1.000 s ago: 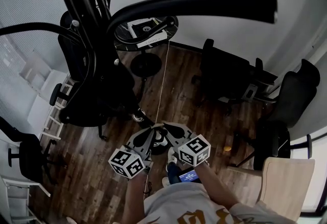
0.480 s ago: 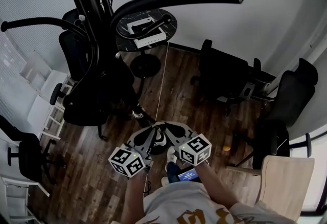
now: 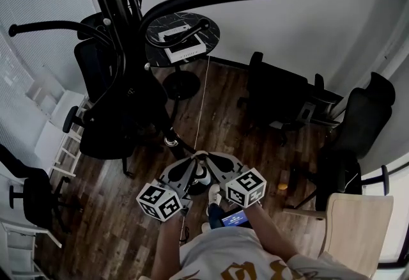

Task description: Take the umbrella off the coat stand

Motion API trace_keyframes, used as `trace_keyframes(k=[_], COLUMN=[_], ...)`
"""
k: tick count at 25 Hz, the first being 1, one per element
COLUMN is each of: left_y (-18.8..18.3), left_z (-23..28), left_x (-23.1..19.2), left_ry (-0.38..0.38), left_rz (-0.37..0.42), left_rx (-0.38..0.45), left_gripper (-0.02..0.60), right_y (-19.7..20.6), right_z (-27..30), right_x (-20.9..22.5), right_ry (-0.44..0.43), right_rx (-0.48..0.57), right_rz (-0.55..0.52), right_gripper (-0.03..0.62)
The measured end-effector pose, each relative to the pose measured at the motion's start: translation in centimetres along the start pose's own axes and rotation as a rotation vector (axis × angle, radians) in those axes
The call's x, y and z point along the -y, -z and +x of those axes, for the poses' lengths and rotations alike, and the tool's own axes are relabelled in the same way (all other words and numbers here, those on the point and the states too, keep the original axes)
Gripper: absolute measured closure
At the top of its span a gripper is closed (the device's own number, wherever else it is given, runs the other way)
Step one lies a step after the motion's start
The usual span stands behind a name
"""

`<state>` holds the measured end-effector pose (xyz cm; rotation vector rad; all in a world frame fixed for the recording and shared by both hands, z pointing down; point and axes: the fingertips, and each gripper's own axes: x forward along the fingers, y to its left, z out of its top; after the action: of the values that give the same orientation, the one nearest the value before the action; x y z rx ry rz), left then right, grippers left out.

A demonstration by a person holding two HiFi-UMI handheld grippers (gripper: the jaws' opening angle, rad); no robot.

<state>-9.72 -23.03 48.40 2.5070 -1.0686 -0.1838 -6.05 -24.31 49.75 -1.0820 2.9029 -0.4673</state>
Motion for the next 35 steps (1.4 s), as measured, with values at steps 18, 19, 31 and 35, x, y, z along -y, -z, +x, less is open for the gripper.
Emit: trace_keyframes(k=[18, 19, 31, 35], left_y=[-0.3, -0.2, 1.1, 1.4], left_z=[-1.1, -1.3, -2.6, -3.1], left_x=[1.6, 1.8, 4.5, 5.8], left_ry=[0.018, 0.018, 0.022, 0.027], left_rz=[0.02, 0.02, 0.02, 0.021], left_rx=[0.005, 0.004, -0.004, 0.003], left_gripper=[0.559, 0.558, 0.56, 0.56], right_y=[-0.4, -0.4, 0.3, 0.4], right_z=[-1.6, -1.8, -5.0, -6.4], right_x=[-1.5, -1.7, -3.3, -4.1], right_ry=[0.01, 0.009, 0.019, 0.022], right_rx=[0.023, 0.023, 0.02, 0.027], right_rz=[-0.016, -0.015, -0.026, -0.026], right_gripper=[0.576, 0.576, 0.577, 0.577])
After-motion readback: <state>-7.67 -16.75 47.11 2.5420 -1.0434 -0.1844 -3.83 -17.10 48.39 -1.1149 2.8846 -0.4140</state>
